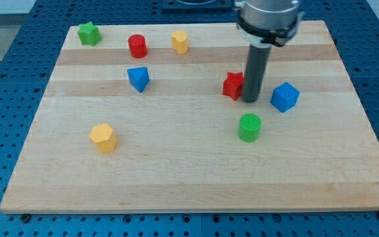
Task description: Push the red star towards the yellow heart
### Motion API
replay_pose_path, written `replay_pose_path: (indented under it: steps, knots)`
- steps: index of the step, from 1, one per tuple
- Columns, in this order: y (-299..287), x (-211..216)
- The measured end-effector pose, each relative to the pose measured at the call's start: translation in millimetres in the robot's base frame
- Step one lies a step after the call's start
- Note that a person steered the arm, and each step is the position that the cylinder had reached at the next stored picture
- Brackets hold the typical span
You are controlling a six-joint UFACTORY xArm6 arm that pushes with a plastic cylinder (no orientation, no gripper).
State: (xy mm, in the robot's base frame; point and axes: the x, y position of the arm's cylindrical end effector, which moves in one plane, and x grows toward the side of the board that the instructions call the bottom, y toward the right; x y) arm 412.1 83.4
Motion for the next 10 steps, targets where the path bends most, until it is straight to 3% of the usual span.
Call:
replay_pose_path:
  steps: [1, 7, 8, 10]
  knots:
    - [-30.2, -9.4]
    - [-69.6, -107.9]
    - [-58.2, -126.8]
    - [29.3, -130.5]
